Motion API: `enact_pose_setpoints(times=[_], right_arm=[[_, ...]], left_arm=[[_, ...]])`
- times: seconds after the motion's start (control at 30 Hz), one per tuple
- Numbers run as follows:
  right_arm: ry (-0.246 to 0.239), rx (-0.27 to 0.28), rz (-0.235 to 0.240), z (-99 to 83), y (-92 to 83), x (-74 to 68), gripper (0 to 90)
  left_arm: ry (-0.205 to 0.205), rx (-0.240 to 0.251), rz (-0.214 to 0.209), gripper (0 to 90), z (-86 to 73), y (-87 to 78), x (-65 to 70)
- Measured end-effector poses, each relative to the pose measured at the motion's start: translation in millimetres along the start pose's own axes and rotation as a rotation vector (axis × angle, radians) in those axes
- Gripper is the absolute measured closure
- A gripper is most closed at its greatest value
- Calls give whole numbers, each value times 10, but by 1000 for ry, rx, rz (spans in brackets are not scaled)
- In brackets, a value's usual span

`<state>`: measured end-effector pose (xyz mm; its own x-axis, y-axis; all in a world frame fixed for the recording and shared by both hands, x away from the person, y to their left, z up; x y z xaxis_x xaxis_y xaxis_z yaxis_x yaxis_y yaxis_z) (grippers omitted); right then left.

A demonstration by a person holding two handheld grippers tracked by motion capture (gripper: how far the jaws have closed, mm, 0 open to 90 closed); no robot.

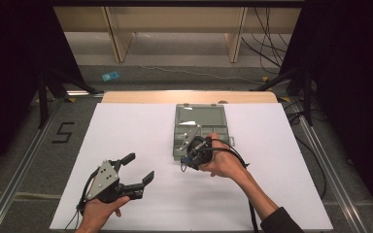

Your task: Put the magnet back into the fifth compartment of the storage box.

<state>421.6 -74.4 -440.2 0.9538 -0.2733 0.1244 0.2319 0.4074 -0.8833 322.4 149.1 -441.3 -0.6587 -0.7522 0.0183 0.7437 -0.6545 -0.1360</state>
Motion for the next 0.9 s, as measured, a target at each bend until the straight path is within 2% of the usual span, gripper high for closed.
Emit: enact_pose_setpoints(times=[0.17,0.9], right_arm=[[0,12,-19,29,11,52,625],[10,67,-43,170,116,223,626]], left_arm=[[3,-1,1,160,2,-2,-3],[0,11,-4,160,7,1,5]])
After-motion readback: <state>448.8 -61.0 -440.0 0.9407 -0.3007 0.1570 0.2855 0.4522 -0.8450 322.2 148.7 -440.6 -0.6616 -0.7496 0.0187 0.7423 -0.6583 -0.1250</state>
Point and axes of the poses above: each handheld gripper's, and its own axes: y roughly forward along the jaws, z roughly out of its top, x roughly to its right, the point moved 4 cm from there along y, roughly forward along the jaws, and after that the axes turned 1 degree about z, right-handed, at the moved point
